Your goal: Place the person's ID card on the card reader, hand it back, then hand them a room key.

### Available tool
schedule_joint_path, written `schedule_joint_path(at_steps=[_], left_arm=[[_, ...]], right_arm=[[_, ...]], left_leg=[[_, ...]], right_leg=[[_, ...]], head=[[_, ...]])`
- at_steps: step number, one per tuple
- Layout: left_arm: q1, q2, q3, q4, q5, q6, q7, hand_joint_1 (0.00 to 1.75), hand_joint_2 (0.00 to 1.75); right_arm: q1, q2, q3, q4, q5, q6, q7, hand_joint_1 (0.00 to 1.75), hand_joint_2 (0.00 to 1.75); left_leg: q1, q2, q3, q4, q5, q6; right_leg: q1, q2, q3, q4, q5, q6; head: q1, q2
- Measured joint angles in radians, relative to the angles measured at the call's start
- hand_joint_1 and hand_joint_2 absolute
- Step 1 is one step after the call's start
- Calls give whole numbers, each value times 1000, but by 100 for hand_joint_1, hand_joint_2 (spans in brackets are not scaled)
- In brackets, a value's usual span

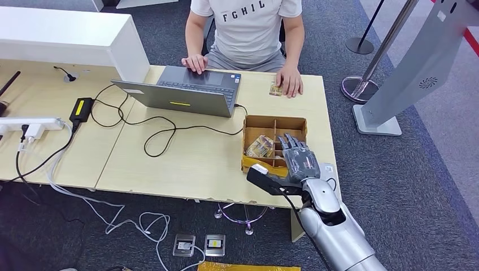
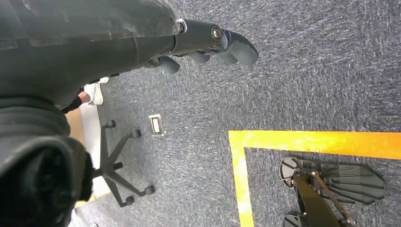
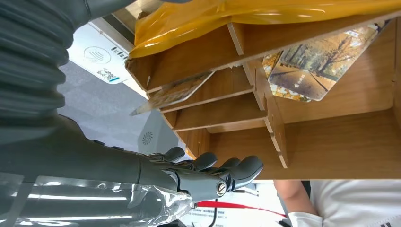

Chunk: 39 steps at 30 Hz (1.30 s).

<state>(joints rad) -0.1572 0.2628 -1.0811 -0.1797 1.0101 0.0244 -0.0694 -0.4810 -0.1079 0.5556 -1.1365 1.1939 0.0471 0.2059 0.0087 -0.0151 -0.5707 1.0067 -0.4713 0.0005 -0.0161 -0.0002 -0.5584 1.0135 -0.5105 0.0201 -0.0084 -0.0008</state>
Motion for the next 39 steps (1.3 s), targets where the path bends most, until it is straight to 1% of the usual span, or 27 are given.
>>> schedule_joint_path(at_steps=[3,4,5,6,8,9,10,24,33,39], left_arm=[[0,0,0,0,0,0,0,0,0],[0,0,0,0,0,0,0,0,0],[0,0,-1,0,0,0,0,0,0],[0,0,-1,0,0,0,0,0,0],[0,0,-3,0,0,0,0,0,0],[0,0,-4,0,0,0,0,0,0],[0,0,-5,0,0,0,0,0,0],[0,4,-22,0,0,-3,-4,0,0],[0,8,-26,0,-7,-4,-8,0,0],[0,10,-35,0,-10,-5,-12,0,0]], right_arm=[[-5,1,1,20,0,-13,-3,12,175],[-7,1,1,25,0,-17,-3,14,175],[-8,1,1,30,-1,-19,-4,21,175],[-9,1,1,35,-1,-21,-5,44,175],[-11,1,2,43,-1,-23,-5,120,175],[-11,1,2,47,-1,-23,-6,154,175],[-12,1,2,51,-1,-24,-6,173,175],[-30,0,1,92,10,-54,0,175,175],[-45,0,1,117,18,-82,-10,175,175],[-54,0,1,134,13,-84,-12,175,175]], left_leg=[[0,0,0,0,0,0],[0,0,0,0,0,0],[0,0,0,0,0,0],[0,0,0,0,0,0],[0,0,0,0,0,0],[0,0,0,0,0,0],[0,0,0,0,0,0],[0,0,0,0,0,0],[0,0,0,0,0,0],[0,0,0,0,0,0]], right_leg=[[0,0,0,0,0,0],[0,0,0,0,0,0],[0,0,0,0,0,0],[0,0,0,0,0,0],[0,0,0,0,0,0],[0,0,0,0,0,0],[0,0,0,0,0,0],[0,0,0,0,0,0],[0,0,0,0,0,0],[0,0,0,0,0,0]], head=[[0,0],[0,0],[0,0],[0,0],[0,0],[0,0],[0,0],[0,0],[0,0],[0,0]])
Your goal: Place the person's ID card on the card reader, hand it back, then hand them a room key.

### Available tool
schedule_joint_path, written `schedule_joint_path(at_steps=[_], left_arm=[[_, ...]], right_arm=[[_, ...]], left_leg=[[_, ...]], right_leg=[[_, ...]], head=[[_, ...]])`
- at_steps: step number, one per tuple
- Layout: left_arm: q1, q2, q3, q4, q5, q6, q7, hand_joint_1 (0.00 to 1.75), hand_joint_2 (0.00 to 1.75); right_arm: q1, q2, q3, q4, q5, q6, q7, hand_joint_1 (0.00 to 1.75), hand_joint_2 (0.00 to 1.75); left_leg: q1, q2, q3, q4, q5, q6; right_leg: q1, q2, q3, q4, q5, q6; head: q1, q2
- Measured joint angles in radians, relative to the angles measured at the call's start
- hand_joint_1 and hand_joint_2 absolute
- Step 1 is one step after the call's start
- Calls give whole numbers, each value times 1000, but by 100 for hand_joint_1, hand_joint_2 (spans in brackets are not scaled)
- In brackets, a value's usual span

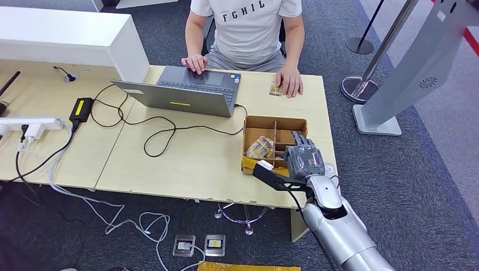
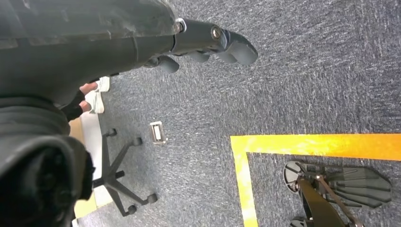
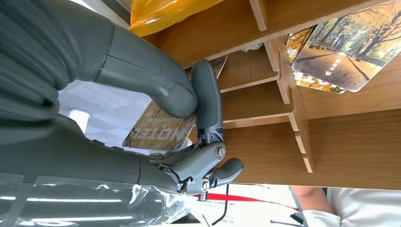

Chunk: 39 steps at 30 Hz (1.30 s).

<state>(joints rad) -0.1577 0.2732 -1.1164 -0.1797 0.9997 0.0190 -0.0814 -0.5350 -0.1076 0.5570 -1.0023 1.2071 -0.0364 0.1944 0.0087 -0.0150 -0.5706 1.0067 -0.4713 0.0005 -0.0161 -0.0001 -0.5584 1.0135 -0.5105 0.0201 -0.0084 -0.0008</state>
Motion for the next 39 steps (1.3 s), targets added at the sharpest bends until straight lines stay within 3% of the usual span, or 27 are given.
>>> schedule_joint_path(at_steps=[2,3,6,7,39], left_arm=[[0,1,-4,0,0,0,-3,0,0],[0,1,-6,0,0,-1,-5,0,0],[0,2,-11,0,-1,-1,-8,0,0],[0,3,-12,0,-2,-1,-9,0,0],[-1,4,-39,0,14,0,-10,0,0]], right_arm=[[-1,0,0,4,-2,0,0,175,175],[-2,0,0,6,-4,0,0,167,175],[-7,0,0,11,-7,-4,0,36,175],[-10,0,0,14,-9,-5,0,0,175],[-35,22,0,82,-39,-47,-20,0,175]], left_leg=[[0,0,0,0,0,0],[0,0,0,0,0,0],[0,0,0,0,0,0],[0,0,0,0,0,0],[0,0,0,0,0,0]], right_leg=[[0,0,0,0,0,0],[0,0,0,0,0,0],[0,0,0,0,0,0],[0,0,0,0,0,0],[0,0,0,0,0,0]], head=[[0,0],[0,0],[0,0],[0,0],[0,0]])
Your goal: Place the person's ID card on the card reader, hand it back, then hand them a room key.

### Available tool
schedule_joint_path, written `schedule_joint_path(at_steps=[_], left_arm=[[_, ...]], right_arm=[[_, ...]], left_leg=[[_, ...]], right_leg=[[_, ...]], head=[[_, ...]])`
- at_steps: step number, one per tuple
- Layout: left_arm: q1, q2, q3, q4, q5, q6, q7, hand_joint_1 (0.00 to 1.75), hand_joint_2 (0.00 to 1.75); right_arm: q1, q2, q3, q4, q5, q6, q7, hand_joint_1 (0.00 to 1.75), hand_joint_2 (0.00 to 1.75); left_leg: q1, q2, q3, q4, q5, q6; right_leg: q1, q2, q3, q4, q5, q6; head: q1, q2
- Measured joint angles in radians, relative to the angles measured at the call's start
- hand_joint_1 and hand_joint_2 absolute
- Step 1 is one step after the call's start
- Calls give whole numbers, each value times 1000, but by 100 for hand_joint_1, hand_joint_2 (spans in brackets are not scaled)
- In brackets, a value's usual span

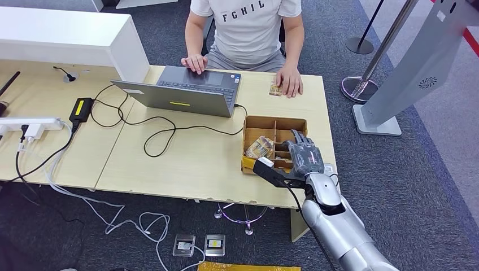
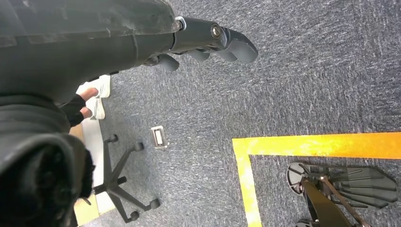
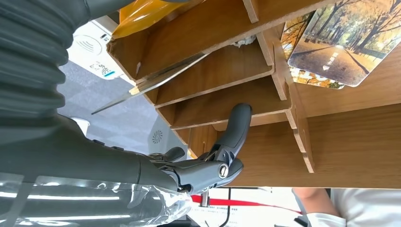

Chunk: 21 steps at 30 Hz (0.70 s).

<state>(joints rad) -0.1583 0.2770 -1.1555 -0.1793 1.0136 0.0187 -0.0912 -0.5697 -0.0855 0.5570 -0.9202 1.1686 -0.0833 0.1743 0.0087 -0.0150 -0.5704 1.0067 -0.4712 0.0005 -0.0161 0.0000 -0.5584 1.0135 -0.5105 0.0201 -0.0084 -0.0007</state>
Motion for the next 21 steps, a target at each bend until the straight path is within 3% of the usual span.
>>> schedule_joint_path(at_steps=[10,21], left_arm=[[0,0,-5,0,3,1,0,0,0],[0,1,-9,0,19,2,0,0,0]], right_arm=[[-19,-1,-3,-2,8,0,33,0,175],[-10,-35,-46,-104,25,80,68,0,175]], left_leg=[[0,0,0,0,0,0],[0,0,1,0,0,0]], right_leg=[[0,0,0,0,0,0],[0,0,0,0,0,0]], head=[[0,0],[0,0]])
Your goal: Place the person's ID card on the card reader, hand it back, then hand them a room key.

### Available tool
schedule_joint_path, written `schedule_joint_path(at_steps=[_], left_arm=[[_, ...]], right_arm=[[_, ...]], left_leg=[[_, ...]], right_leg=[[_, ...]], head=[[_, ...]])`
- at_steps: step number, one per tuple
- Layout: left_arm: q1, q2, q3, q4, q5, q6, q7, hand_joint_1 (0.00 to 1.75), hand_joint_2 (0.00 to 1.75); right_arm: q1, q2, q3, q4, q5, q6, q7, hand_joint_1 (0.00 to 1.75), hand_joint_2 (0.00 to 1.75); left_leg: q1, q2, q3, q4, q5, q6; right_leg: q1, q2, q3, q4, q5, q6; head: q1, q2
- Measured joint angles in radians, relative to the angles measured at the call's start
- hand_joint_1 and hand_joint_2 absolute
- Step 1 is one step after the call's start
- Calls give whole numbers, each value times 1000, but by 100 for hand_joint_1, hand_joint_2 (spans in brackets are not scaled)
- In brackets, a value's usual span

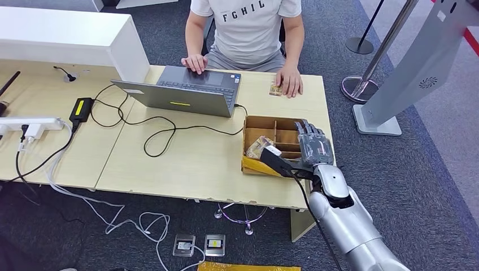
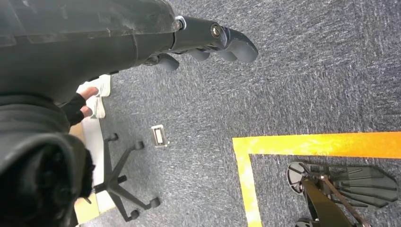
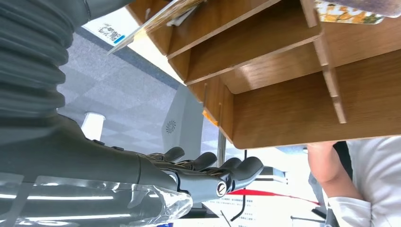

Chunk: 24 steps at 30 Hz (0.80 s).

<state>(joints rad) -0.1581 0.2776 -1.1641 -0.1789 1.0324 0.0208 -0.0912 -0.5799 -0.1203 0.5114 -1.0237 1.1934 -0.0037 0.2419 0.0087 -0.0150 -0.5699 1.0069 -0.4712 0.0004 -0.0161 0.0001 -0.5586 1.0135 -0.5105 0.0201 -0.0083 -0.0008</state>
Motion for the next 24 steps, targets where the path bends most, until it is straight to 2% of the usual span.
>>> schedule_joint_path(at_steps=[11,19,24], left_arm=[[0,1,-2,0,19,0,0,0,0],[0,1,-6,0,22,0,0,0,0],[0,1,-8,0,37,2,0,0,0]], right_arm=[[68,-52,-31,-169,-68,131,-15,0,175],[90,-77,-37,-274,-91,161,-12,0,175],[98,-110,-45,-399,-171,271,-4,0,175]], left_leg=[[0,0,0,0,0,0],[0,0,0,0,0,0],[0,0,0,0,0,0]], right_leg=[[0,0,0,0,0,0],[0,0,0,0,0,0],[0,0,0,0,0,0]], head=[[0,0],[0,0],[0,0]])
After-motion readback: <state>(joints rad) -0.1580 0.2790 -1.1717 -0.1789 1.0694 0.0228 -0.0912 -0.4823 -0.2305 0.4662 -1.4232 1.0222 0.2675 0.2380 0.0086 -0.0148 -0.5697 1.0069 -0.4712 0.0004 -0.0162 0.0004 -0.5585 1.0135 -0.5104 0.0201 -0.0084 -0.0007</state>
